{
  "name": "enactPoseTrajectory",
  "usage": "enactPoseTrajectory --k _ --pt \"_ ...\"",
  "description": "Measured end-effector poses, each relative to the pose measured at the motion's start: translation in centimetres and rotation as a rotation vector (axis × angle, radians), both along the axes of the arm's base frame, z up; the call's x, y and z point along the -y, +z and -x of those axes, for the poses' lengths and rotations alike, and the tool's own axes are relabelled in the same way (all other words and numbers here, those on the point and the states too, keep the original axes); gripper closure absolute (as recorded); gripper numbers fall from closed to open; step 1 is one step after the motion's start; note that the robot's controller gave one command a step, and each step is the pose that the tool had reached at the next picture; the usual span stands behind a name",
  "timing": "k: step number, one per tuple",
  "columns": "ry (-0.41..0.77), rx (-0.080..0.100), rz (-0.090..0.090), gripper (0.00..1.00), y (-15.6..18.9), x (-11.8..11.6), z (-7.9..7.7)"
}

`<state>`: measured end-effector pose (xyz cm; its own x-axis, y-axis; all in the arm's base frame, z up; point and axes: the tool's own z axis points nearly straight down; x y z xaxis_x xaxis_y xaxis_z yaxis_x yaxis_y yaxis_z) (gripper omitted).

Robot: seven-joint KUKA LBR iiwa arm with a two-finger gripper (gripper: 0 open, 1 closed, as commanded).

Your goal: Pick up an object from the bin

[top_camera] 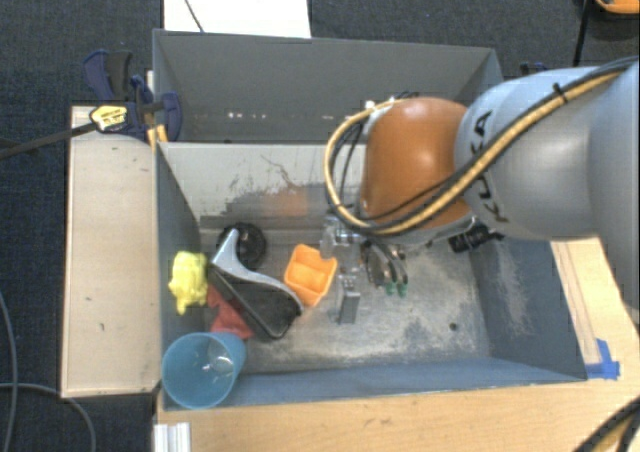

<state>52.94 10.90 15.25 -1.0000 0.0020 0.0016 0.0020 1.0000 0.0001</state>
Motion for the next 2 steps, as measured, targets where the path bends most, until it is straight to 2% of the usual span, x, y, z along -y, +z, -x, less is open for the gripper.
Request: enactPoseTrajectory --k 1,2 --pt "0.098 0.003 -0.002 0.0 -2.6 0.6 1.2" --pt "0.205 0.008 0.0 0.0 -6.9 0.5 -1.4"
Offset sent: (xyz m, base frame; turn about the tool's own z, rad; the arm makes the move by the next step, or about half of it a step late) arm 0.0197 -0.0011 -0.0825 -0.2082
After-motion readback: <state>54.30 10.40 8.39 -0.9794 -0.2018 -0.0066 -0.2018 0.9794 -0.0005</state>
